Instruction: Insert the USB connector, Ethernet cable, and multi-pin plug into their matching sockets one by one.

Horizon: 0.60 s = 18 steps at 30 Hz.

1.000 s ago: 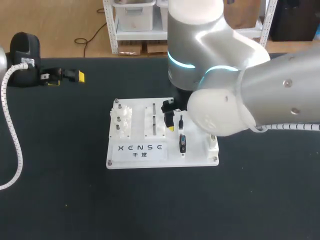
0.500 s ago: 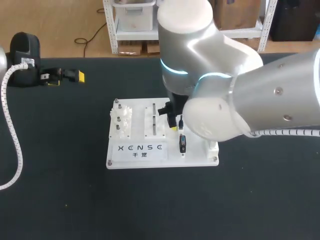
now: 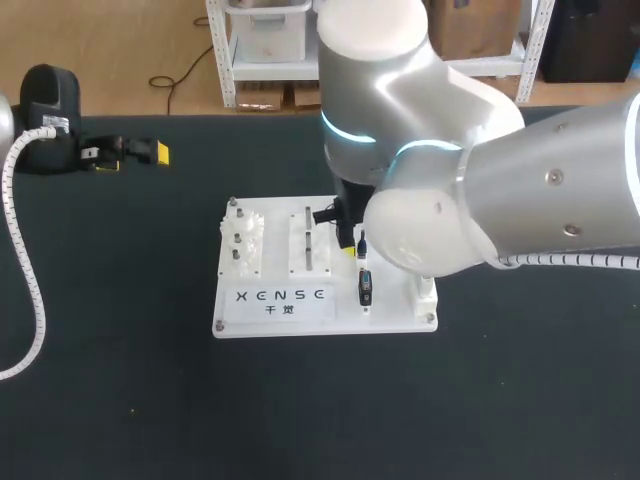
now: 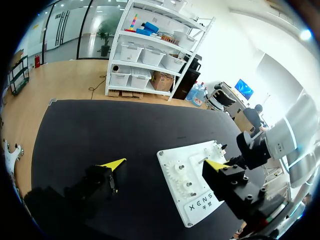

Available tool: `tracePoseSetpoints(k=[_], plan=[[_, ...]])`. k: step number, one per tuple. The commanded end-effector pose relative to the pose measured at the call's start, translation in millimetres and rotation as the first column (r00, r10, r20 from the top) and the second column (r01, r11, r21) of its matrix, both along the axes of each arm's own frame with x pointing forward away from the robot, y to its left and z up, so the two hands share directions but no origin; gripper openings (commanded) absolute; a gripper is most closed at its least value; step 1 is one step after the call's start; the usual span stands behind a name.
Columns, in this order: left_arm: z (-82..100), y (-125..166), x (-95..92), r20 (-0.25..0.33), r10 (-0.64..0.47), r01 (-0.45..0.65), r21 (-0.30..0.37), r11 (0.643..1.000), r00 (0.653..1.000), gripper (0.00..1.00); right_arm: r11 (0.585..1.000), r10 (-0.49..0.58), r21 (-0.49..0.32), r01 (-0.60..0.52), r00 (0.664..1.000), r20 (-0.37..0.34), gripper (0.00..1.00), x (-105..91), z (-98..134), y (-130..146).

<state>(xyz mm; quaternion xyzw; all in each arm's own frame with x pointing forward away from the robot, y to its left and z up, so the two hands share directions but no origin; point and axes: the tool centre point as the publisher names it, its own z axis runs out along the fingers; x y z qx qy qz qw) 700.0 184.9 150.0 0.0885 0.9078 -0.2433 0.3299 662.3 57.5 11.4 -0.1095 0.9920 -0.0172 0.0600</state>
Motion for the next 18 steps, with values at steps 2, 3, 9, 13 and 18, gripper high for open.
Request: tracePoseSetpoints(k=[2,3,9,13,18], plan=[[0.0,0.0,0.0,0.000,0.000,0.000,0.000,1.000,1.000,1.00,1.000,-0.014,0.001,0.014,1.000,0.001,0.29,0.5,0.4,1.3],[0.0,0.0,0.0,0.000,0.000,0.000,0.000,1.000,1.000,1.00,1.000,-0.016,0.000,0.016,1.000,0.001,0.28,0.5,0.4,1.3],[0.0,0.0,0.0,0.000,0.000,0.000,0.000,1.000,1.000,1.00,1.000,-0.021,-0.001,0.021,1.000,0.004,0.19,0.5,1.1,1.7],[0.0,0.0,0.0,0.000,0.000,0.000,0.000,1.000,1.000,1.00,1.000,-0.020,0.002,0.020,1.000,0.007,0.07,1.0,2.1,2.4],[0.0,0.0,0.0,0.000,0.000,0.000,0.000,1.000,1.000,1.00,1.000,-0.008,0.004,0.008,1.000,0.026,0.00,1.0,6.4,3.6]])
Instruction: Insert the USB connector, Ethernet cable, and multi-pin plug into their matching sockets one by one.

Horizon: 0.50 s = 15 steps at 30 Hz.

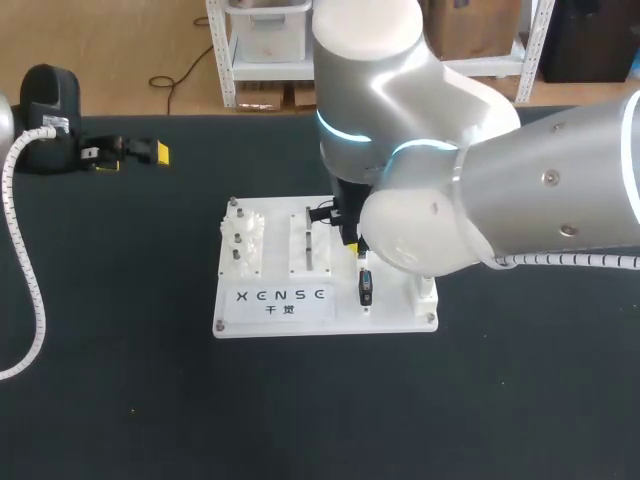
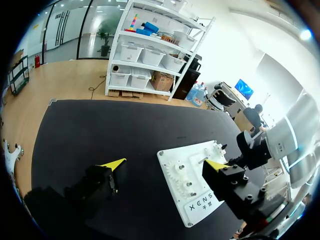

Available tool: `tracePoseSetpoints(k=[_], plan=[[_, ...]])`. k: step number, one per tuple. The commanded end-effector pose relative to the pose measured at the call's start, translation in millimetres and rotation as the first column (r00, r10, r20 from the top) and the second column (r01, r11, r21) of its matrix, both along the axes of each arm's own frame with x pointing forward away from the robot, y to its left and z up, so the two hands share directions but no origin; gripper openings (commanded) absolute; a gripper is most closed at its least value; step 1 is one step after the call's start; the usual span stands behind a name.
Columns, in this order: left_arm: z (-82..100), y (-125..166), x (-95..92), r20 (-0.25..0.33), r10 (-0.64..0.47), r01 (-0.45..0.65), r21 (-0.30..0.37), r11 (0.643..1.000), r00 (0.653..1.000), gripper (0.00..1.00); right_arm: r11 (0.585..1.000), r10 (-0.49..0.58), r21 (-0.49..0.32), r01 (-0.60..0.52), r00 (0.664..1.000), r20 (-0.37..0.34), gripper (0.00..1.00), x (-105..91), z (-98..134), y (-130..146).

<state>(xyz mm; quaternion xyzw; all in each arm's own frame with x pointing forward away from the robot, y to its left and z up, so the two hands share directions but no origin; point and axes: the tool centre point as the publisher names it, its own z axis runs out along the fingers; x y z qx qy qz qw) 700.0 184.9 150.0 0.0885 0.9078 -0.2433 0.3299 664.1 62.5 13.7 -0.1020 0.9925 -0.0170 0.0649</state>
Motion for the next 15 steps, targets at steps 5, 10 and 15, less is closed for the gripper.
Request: tracePoseSetpoints(k=[5,10,15], plan=[[0.0,0,0.0,0.000,0.000,0.000,0.000,1.000,1.000,1.00,1.000,0.016,-0.002,-0.016,0.999,0.038,0.00,1.3,11,-1],[0.0,0,0.0,0.000,0.000,0.000,0.000,1.000,1.000,1.00,1.000,0.020,0.004,-0.021,0.998,0.067,0.00,3.9,26,-6],[0.0,0,0.0,0.000,0.000,0.000,0.000,1.000,1.000,1.00,1.000,0.009,0.009,-0.010,0.997,0.072,0.00,5.8,35,-18]])
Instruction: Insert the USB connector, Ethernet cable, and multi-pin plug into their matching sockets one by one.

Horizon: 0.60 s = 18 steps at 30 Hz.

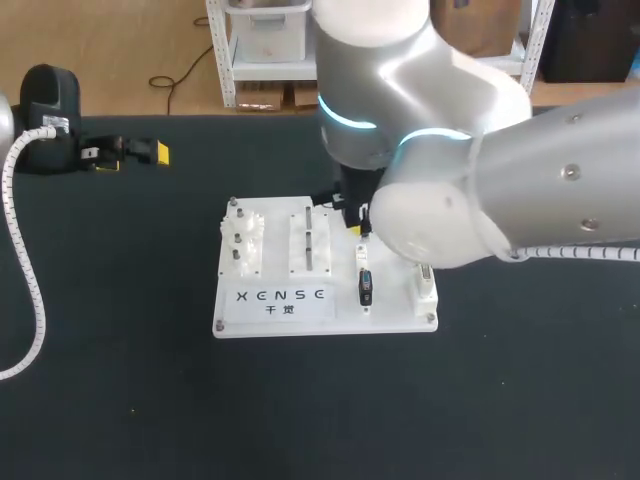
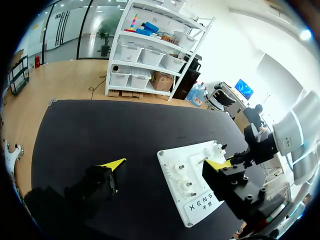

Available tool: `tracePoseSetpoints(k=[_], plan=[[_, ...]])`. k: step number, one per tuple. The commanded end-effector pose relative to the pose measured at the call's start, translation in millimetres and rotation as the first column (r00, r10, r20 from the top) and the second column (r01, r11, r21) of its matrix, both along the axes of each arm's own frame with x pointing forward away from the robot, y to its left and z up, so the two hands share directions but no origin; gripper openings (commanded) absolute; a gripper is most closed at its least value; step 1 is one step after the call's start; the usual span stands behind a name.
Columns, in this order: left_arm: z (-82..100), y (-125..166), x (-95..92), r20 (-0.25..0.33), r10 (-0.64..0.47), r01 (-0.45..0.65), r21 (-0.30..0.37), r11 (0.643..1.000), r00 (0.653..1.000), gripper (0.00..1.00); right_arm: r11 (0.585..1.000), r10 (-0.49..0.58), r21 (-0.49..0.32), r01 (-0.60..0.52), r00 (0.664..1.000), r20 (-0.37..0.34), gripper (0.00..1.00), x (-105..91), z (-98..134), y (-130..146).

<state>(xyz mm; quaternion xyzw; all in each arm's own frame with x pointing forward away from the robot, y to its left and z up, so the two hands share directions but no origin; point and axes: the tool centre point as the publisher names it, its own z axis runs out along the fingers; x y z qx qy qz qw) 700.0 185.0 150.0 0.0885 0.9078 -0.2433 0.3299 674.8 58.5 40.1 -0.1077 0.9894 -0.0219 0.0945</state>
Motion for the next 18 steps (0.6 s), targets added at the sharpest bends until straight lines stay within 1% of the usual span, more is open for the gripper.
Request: tracePoseSetpoints(k=[1,5,11,18], plan=[[0.0,0,0.0,0.000,0.000,0.000,0.000,1.000,1.000,1.00,1.000,-0.002,0.015,0.002,1.000,0.012,0.00,-5.0,10,-16],[0.0,0,0.0,0.000,0.000,0.000,0.000,1.000,1.000,1.00,1.000,-0.018,0.006,0.018,1.000,0.013,0.00,-6.7,12,-33],[0.0,0,0.0,0.000,0.000,0.000,0.000,1.000,1.000,1.00,0.999,-0.051,-0.019,0.051,0.999,0.003,0.00,-10.9,8,-57],[0.0,0,0.0,0.000,0.000,0.000,0.000,1.000,1.000,1.00,0.997,-0.064,-0.036,0.064,0.998,-0.007,0.00,-13.0,2,-66]])
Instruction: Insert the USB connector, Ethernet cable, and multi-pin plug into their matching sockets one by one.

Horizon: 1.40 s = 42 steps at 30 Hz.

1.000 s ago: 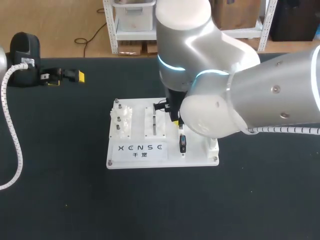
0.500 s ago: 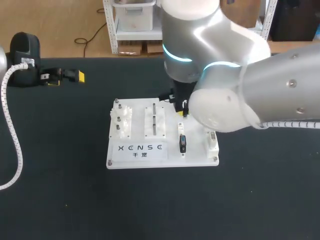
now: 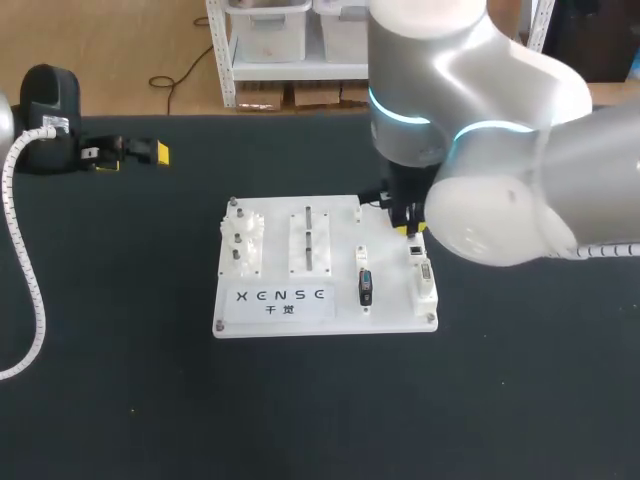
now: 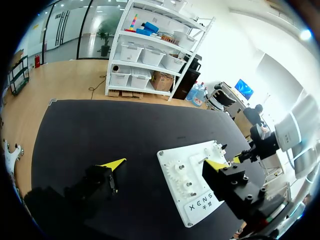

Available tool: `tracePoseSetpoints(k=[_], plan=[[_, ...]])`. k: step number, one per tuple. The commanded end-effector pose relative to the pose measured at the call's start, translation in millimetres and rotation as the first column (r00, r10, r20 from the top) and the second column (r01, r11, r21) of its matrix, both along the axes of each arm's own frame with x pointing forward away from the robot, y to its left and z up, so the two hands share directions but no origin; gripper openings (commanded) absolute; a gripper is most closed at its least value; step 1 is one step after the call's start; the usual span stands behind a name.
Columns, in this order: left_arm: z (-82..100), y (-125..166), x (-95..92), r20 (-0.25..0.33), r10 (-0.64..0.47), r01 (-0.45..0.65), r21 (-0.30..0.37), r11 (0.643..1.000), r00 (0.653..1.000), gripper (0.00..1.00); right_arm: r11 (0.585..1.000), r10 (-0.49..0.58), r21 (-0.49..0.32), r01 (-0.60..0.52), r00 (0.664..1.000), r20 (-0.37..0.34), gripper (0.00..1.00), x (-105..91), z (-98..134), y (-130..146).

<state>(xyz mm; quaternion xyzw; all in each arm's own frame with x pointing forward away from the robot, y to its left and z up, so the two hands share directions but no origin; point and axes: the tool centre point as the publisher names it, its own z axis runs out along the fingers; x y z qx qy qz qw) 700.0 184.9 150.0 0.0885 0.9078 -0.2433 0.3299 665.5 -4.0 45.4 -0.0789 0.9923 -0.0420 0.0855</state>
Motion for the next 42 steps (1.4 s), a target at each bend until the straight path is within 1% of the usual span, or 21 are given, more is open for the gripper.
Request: tracePoseSetpoints(k=[1,14,21,34,42], plan=[[0.0,0,0.0,0.000,0.000,0.000,0.000,1.000,1.000,1.00,1.000,-0.004,-0.005,0.004,1.000,0.001,0.00,-4.2,-5,-4],[0.0,0,0.0,0.000,0.000,0.000,0.000,1.000,1.000,1.00,0.999,-0.023,-0.027,0.023,1.000,-0.016,0.00,-2.9,-17,-11],[0.0,0,0.0,0.000,0.000,0.000,0.000,1.000,1.000,1.00,1.000,-0.030,-0.002,0.030,1.000,-0.007,0.00,-1.0,-22,-8],[0.0,0,0.0,0.000,0.000,0.000,0.000,1.000,1.000,1.00,0.999,-0.046,0.008,0.046,0.999,0.006,0.00,3.8,-23,-4],[0.0,0,0.0,0.000,0.000,0.000,0.000,1.000,1.000,1.00,0.996,-0.093,0.015,0.093,0.996,-0.018,0.00,-3.2,-28,-10]])
